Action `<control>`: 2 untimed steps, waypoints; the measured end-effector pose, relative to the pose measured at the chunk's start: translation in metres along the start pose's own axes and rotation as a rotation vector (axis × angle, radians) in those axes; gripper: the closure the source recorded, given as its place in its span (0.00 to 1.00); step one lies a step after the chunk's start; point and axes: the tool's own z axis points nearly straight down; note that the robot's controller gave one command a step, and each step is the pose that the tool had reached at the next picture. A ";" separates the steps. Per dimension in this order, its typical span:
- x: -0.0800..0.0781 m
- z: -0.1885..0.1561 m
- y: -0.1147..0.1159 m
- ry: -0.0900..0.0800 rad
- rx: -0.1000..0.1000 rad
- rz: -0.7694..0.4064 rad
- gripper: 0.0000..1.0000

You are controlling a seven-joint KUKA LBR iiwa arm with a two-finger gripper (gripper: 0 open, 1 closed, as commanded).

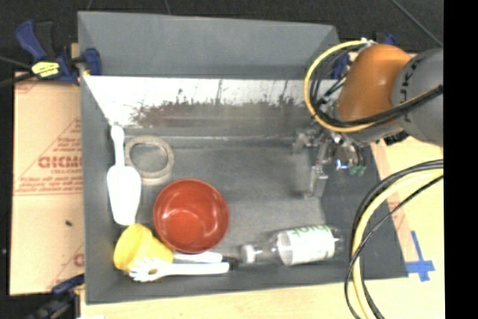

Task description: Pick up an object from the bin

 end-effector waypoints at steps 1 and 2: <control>-0.012 0.007 -0.004 -0.021 0.006 0.026 0.00; 0.002 0.007 0.002 -0.008 0.001 0.168 0.00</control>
Offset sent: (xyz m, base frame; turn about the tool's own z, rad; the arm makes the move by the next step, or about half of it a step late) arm -0.0022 0.0028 -0.0083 0.1681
